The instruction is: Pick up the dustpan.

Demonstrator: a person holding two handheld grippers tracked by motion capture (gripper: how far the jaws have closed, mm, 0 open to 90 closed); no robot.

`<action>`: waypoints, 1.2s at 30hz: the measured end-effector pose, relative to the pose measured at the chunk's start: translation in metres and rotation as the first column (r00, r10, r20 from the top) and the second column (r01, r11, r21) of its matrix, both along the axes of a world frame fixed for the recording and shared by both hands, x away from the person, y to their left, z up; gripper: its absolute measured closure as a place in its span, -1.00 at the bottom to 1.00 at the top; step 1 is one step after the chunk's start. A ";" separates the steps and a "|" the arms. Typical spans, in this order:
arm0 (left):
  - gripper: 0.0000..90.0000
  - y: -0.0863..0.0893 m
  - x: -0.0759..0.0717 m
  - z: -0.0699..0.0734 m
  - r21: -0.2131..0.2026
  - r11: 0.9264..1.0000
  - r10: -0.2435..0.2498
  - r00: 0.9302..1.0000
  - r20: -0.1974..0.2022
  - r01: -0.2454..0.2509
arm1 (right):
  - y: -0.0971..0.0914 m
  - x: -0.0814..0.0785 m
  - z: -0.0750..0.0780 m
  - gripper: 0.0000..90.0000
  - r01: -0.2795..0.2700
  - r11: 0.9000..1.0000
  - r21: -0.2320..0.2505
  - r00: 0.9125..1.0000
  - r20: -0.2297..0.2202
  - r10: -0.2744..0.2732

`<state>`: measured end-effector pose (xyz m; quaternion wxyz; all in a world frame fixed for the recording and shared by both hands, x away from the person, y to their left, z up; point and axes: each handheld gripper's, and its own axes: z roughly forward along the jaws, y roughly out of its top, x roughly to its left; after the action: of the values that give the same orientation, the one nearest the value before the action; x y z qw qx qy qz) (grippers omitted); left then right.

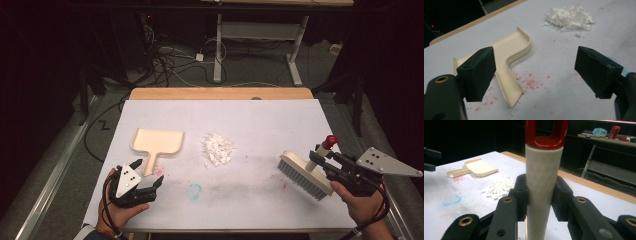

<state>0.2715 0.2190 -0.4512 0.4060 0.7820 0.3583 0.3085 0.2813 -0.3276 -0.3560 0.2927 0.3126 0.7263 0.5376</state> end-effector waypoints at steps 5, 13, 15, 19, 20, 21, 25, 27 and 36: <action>-0.64 -0.004 0.000 -0.001 0.021 1.000 -0.008 1.000 -0.014 0.009 | -0.001 0.000 -0.001 0.56 0.003 1.000 -0.008 1.000 0.003 -0.003; -0.64 -0.002 0.004 -0.006 0.030 0.999 0.032 0.995 -0.091 -0.029 | 0.000 0.002 0.000 0.56 0.010 1.000 -0.016 1.000 0.006 -0.010; -0.56 0.001 0.007 -0.008 0.027 0.997 0.080 0.988 -0.133 -0.077 | 0.001 0.003 0.000 0.56 0.005 1.000 -0.020 1.000 0.011 -0.005; -0.53 0.006 0.020 -0.015 0.004 0.986 0.160 0.959 -0.233 -0.164 | 0.003 0.006 -0.002 0.56 0.003 0.999 -0.034 1.000 -0.003 -0.003; -0.49 0.007 0.031 -0.017 0.009 0.977 0.208 0.939 -0.274 -0.214 | 0.003 0.006 -0.002 0.56 0.003 0.999 -0.034 1.000 -0.005 -0.003; -0.49 0.007 0.031 -0.017 0.009 0.977 0.208 0.939 -0.274 -0.214 | 0.003 0.007 -0.002 0.56 0.003 0.999 -0.035 1.000 -0.005 -0.003; -0.40 0.010 0.066 -0.022 -0.010 0.965 0.239 0.891 -0.385 -0.263 | 0.003 0.008 -0.002 0.56 0.004 0.999 -0.035 1.000 -0.010 -0.004; -0.31 0.010 0.073 -0.024 -0.010 0.963 0.241 0.881 -0.407 -0.269 | 0.003 0.009 -0.003 0.56 0.005 0.999 -0.038 1.000 -0.016 -0.005; -0.02 0.005 0.106 -0.025 0.052 0.947 0.301 0.825 -0.479 -0.316 | 0.006 0.010 -0.006 0.56 0.000 0.999 -0.045 1.000 -0.030 -0.002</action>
<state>0.3780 0.2239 -0.4759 0.2606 0.7596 0.5737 0.1609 0.2916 -0.3220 -0.3622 0.2889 0.3144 0.7425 0.5161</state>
